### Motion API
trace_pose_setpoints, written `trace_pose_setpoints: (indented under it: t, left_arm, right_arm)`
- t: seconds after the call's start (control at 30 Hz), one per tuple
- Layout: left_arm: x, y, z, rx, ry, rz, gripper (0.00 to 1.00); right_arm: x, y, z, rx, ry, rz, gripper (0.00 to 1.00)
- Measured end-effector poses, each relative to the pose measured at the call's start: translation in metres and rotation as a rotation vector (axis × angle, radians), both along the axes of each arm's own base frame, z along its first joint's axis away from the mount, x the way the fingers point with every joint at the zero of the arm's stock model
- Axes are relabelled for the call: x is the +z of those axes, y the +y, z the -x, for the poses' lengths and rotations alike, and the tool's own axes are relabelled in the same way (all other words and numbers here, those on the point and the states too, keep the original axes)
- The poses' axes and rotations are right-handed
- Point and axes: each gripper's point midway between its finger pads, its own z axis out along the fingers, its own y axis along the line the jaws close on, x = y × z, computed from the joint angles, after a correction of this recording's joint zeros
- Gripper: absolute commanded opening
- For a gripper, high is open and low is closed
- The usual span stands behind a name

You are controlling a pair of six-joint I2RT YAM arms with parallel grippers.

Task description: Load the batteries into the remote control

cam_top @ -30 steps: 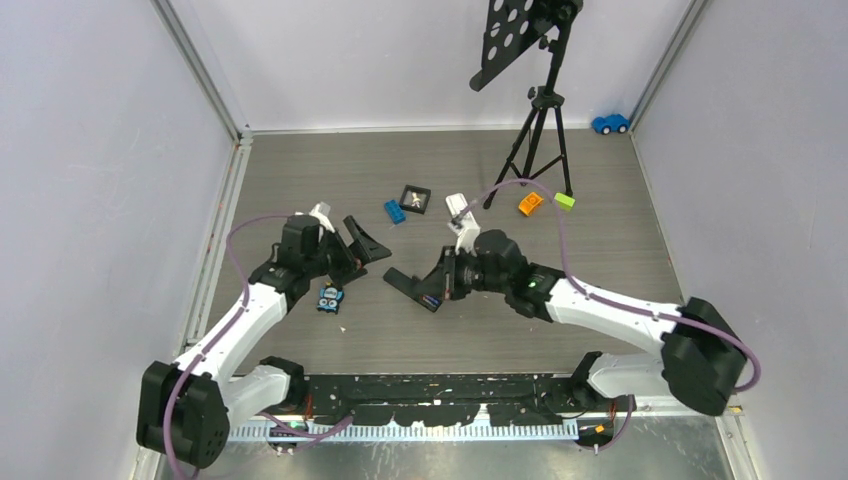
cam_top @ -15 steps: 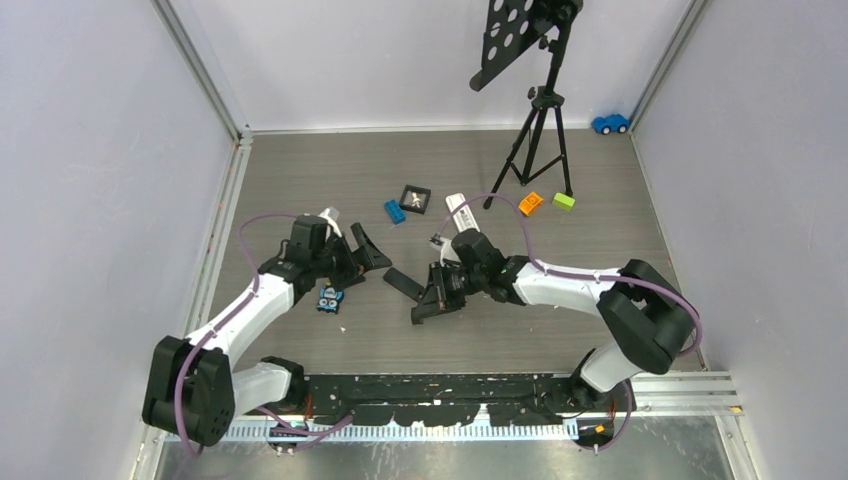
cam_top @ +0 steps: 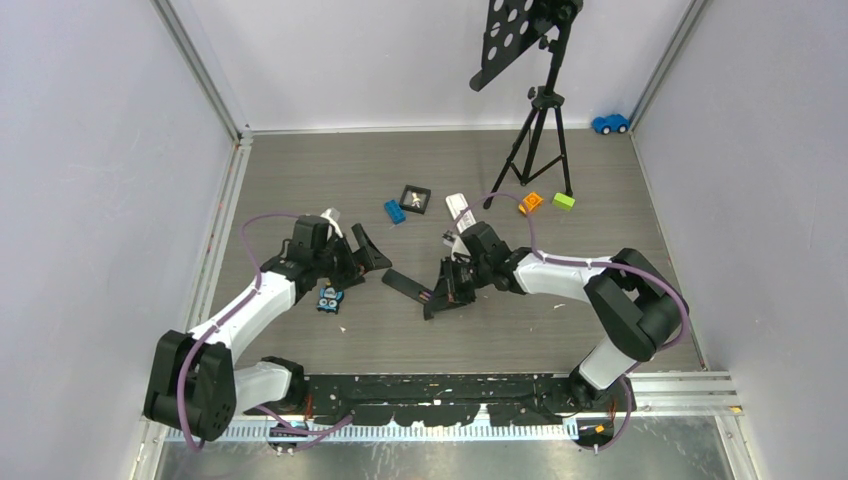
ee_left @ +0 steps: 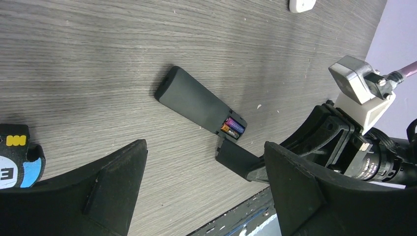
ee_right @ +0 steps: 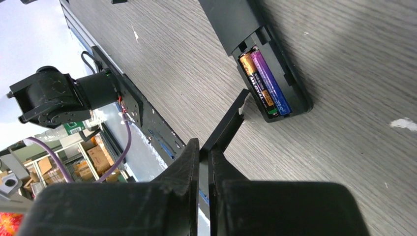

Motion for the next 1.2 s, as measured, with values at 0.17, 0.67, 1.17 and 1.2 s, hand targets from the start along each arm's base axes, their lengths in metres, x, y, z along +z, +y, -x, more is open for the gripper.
trace_pose_setpoints:
  t: [0.17, 0.67, 1.17, 1.2]
  left_arm:
    - [-0.005, 0.003, 0.0, 0.013, -0.001, -0.014, 0.89]
    - [-0.034, 0.02, 0.008, 0.069, 0.038, -0.093, 0.89]
    - [-0.053, 0.017, 0.018, 0.054, 0.106, -0.084, 0.72]
    - [-0.055, 0.017, 0.021, 0.052, 0.115, -0.082, 0.74]
  right_arm:
    - [0.0, -0.003, -0.005, -0.008, -0.008, 0.014, 0.0]
    - [0.003, -0.012, -0.018, -0.063, -0.08, 0.022, 0.01]
    - [0.042, -0.013, -0.044, -0.11, -0.093, -0.182, 0.0]
    - [0.042, -0.015, -0.049, -0.12, -0.094, -0.184, 0.0]
